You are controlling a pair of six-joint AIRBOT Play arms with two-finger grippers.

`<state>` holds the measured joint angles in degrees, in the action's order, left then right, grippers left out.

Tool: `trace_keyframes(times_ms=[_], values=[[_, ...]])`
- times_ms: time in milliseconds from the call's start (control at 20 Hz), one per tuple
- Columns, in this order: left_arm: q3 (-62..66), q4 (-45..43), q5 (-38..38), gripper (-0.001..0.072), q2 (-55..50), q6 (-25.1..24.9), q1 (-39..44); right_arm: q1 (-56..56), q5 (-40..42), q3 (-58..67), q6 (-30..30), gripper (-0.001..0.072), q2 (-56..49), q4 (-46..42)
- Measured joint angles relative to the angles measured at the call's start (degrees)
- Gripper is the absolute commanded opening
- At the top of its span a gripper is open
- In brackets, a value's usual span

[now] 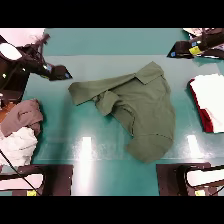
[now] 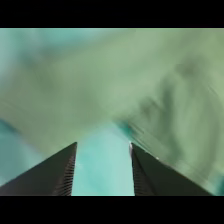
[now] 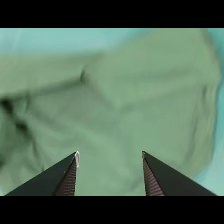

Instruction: Fold the shirts.

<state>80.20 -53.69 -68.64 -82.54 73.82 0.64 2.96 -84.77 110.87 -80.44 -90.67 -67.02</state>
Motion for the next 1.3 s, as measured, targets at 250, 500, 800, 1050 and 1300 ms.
trace_keyframes(times_ms=[250,500,800,1050,1300], values=[[-17.6,17.9,0.3,0.0406,0.0,-4.7,4.6,-0.6,-5.3,-5.5,1.0,0.0450,6.2,0.1],[-30.7,33.0,4.2,0.0457,0.0,-10.6,10.0,-0.7,-1.5,-17.2,1.4,0.0450,14.7,-0.1],[-36.3,43.3,9.7,0.0574,0.0,-13.5,14.7,-0.4,5.4,-29.1,1.5,0.0450,22.9,-0.1],[-37.1,48.6,14.8,0.0218,0.0,-14.1,16.8,-0.1,7.8,-34.2,1.5,0.0450,26.7,-0.5],[-37.2,49.8,15.6,0.0025,0.3,-14.9,17.0,0.0,5.9,-35.4,1.5,0.0449,28.2,-0.7]])
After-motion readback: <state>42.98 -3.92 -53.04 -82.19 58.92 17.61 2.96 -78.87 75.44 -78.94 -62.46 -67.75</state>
